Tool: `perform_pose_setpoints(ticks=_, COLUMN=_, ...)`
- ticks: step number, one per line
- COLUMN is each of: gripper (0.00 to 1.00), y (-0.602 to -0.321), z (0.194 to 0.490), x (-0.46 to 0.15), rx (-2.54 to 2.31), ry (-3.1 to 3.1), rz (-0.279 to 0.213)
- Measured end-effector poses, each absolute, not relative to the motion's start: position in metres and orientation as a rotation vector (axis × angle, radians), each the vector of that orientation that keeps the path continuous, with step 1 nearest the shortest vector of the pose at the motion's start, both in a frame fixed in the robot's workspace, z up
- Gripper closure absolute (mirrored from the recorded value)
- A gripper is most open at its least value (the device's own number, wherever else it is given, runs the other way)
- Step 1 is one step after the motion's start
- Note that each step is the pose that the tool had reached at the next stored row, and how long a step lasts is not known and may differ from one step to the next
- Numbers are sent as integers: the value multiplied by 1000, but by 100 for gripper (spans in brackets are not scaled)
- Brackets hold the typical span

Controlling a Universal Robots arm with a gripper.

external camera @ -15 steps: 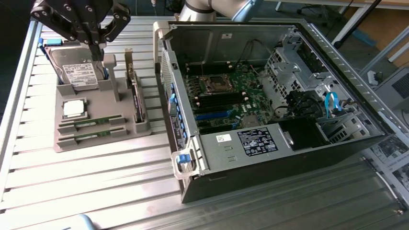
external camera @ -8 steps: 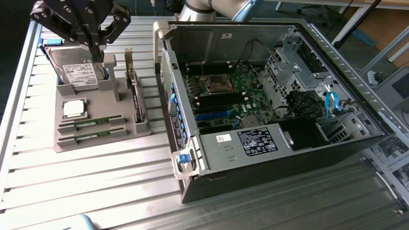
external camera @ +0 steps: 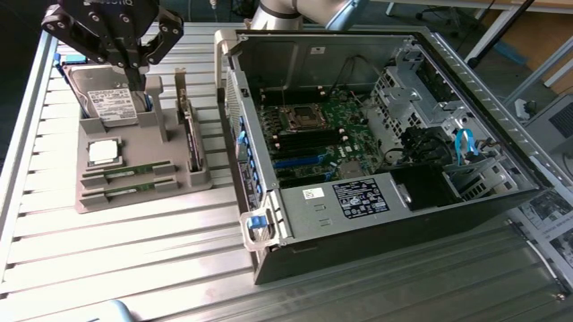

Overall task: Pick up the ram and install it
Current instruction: 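Reach for the ram, then pick up the ram and move it above insertion slot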

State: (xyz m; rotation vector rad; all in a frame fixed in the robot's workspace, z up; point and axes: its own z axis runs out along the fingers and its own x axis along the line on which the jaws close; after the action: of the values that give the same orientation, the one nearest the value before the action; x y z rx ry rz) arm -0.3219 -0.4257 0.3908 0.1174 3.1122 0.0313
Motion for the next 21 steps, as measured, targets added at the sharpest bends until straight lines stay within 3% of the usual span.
perform_pose_setpoints(ticks=21, gripper=89, y=-432, z=391, x=-322, rx=117, ry=3112, rz=31)
